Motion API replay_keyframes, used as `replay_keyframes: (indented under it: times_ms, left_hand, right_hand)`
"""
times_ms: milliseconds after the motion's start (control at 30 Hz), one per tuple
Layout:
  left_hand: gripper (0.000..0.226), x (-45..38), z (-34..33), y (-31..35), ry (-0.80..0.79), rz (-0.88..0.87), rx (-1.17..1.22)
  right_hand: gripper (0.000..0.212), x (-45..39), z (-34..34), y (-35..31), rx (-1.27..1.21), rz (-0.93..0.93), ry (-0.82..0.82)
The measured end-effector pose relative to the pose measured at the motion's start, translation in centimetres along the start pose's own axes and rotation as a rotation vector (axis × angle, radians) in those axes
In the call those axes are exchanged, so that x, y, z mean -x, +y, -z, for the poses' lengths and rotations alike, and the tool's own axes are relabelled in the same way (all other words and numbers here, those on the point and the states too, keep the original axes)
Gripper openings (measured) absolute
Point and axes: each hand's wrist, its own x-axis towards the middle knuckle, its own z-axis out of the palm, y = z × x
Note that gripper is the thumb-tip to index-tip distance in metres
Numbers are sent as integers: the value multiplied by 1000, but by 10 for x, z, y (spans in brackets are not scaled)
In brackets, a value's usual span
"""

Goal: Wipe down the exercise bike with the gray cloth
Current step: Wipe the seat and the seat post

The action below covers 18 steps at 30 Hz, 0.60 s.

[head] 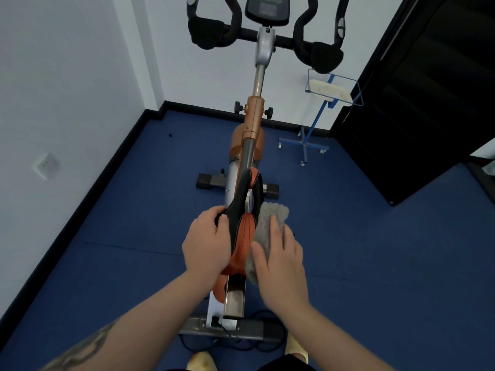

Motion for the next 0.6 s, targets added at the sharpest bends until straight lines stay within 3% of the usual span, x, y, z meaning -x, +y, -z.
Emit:
replay_keyframes:
  times_ms: [167,233,300,367,500,600]
  left_hand:
    - [29,0,1,0,-5,15,-11]
    - [29,0,1,0,-8,8,-9]
    - [28,0,1,1,-6,-5,-5]
    - [28,-1,0,1,6,-9,0]
    - [28,-2,0,2,8,12,-19]
    - [29,-1,0,0,-3,8,1]
  right_hand:
    - [52,-73,22,-6,-89,-180,-236]
    - [54,-69,17,-12,21,-165,-205]
    - [67,-37,6,-14,236,-31,-79]
    - [72,-23,4,-13,293,58,-42]
    - [61,-74,14,-21,122,-120,-221]
    - [54,-85,12,-28,132,-164,-197]
